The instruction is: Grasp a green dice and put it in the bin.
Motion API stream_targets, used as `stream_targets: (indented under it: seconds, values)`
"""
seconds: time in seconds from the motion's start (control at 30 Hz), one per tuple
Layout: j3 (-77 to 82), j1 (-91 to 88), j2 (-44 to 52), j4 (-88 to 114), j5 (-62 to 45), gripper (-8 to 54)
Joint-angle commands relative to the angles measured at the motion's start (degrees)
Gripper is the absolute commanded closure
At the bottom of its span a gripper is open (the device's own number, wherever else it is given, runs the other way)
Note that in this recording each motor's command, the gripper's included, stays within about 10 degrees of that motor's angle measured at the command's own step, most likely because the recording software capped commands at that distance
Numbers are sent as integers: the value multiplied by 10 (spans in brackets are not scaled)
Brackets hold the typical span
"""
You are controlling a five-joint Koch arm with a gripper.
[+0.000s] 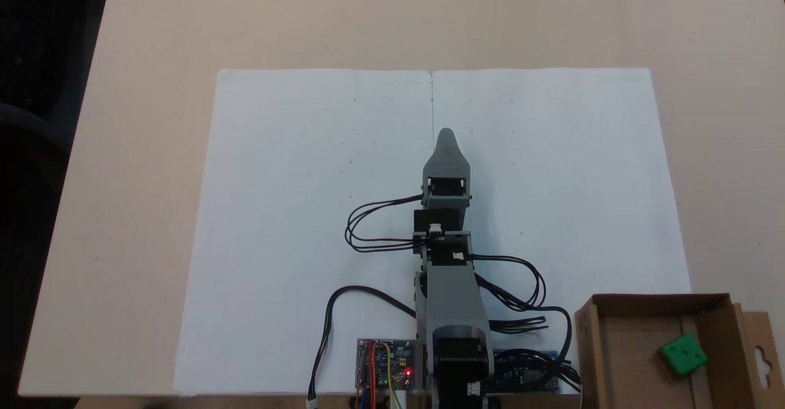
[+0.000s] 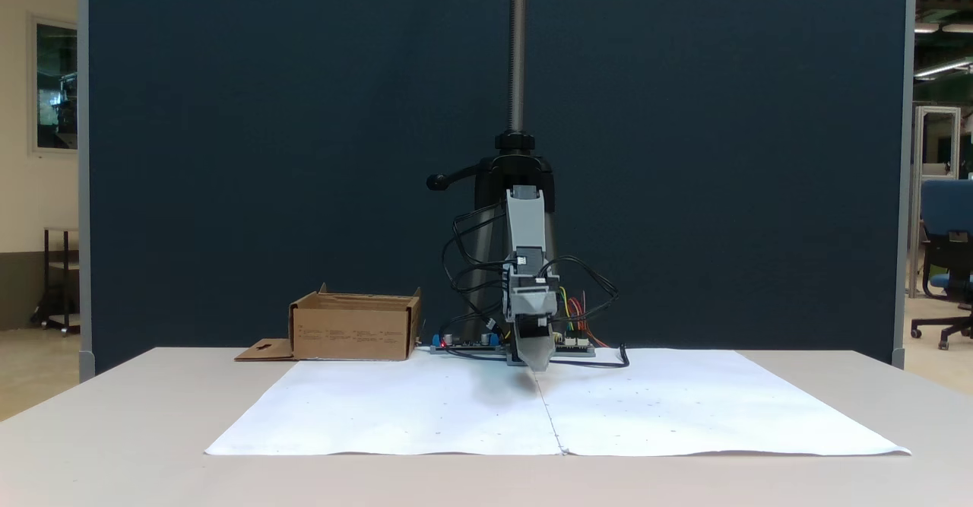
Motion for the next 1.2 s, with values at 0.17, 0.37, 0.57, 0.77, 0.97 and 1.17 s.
stream_targets:
  seconds: [0.17,0.37,0.57,0.77,0.97,1.17]
  values:
    - [45,11,61,-169,-30,20]
    - [45,5,61,-244,-28,2]
    - [45,4,60,-313,-28,4]
    - [45,4,60,-366,-28,4]
    - [45,1,60,-366,-28,4]
    - [45,1,60,-366,-28,4]
